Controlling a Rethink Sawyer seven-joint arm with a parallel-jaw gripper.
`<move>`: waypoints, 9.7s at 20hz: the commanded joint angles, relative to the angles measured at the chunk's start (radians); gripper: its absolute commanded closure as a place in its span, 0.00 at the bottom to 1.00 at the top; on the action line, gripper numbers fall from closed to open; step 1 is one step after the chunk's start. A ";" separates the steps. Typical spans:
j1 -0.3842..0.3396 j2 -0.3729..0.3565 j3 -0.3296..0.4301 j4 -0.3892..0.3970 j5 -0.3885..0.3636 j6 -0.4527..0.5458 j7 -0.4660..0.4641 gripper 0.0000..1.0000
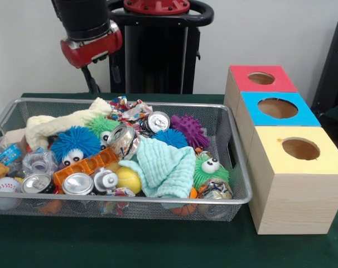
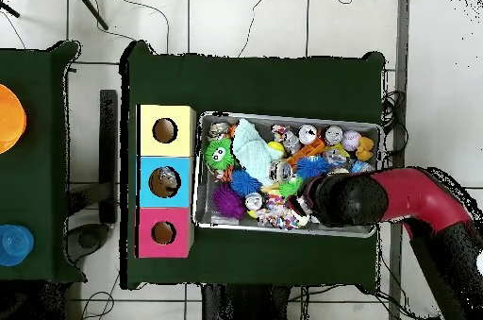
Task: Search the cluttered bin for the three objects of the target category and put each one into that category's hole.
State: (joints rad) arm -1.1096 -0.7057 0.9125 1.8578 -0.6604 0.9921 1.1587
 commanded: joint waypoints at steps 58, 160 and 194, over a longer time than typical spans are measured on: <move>-0.048 0.162 0.090 -0.249 -0.129 -0.105 -1.166 0.00; 0.136 0.235 -0.343 -0.445 -0.210 -0.053 -1.112 0.00; 0.199 0.193 -0.354 -0.499 -0.123 0.062 -1.172 0.00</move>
State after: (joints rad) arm -0.8799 -0.5677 0.5919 1.3743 -0.7404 1.0398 0.0733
